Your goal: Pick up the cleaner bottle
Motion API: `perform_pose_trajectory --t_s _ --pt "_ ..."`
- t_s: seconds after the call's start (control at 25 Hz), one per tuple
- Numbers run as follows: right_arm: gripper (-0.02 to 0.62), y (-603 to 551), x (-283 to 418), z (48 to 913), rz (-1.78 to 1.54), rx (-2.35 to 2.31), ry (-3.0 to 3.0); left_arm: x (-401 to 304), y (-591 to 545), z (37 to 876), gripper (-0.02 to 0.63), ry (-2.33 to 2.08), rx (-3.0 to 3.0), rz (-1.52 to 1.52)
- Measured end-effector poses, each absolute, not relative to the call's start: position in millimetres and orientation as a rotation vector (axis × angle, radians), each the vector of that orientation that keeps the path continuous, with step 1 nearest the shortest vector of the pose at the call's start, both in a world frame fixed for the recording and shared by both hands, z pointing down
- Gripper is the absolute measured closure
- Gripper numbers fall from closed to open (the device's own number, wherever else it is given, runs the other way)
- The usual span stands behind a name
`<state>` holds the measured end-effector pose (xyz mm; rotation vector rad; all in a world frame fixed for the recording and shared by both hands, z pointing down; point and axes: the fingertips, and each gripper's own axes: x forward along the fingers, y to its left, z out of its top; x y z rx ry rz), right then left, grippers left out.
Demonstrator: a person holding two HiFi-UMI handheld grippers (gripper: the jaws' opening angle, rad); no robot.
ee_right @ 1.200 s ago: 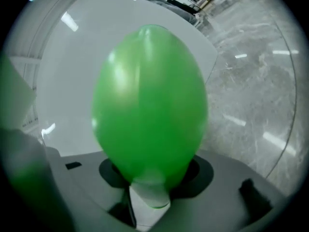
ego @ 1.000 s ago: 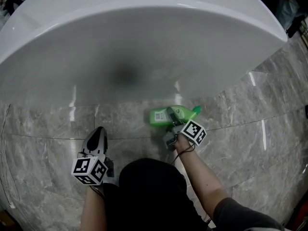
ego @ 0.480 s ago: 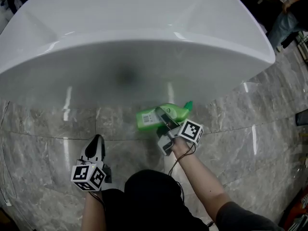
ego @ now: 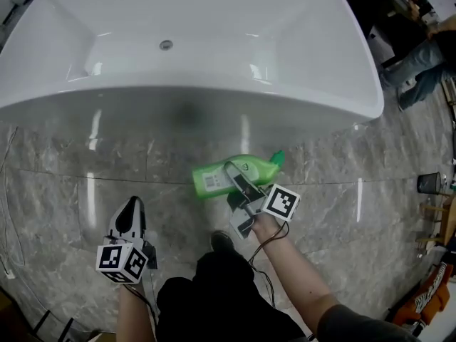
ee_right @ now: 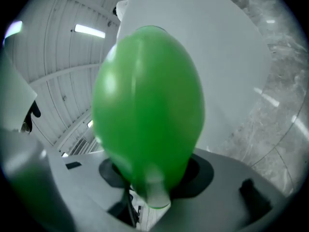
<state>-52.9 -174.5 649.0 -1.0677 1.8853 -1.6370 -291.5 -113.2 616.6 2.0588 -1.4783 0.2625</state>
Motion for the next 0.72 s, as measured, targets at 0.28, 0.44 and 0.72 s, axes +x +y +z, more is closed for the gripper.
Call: perform_pose_trajectory --t_s 0.28,0.44,0.72 --pt "0.401 -171 -62 538 -1.701 -0.978 1.917 -289 -105 513 0.58 -1.516 1.996 0.267" --pt "0.401 -169 -68 481 -1.744 -0.936 1.943 -275 -101 454 0.58 -1.517 1.983 0.274" --pt "0.401 -161 -86 412 -1.8 -0.828 1.986 -263 -102 387 0.581 -1.53 1.972 0.215"
